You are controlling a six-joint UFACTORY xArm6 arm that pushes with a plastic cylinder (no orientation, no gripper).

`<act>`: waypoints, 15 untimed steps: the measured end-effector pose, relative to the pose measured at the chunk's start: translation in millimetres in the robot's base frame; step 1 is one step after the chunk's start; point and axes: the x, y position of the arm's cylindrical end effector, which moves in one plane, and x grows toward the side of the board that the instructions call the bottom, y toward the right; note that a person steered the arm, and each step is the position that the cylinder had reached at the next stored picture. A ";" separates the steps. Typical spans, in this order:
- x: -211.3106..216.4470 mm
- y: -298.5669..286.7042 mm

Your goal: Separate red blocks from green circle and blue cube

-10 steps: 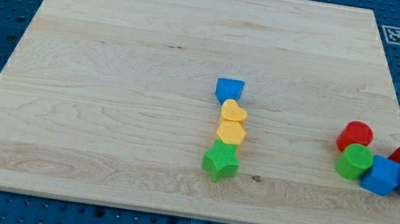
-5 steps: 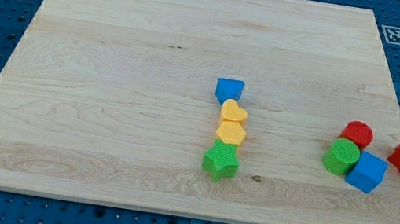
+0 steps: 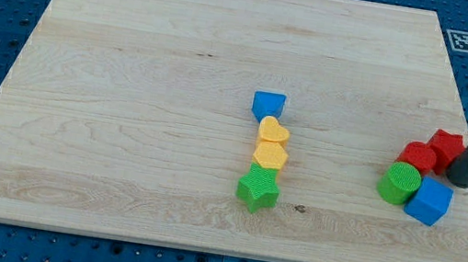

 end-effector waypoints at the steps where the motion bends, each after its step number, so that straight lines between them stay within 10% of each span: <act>1: -6.7 7.2; 12: -8.4 -58.5; 15: 24.9 34.8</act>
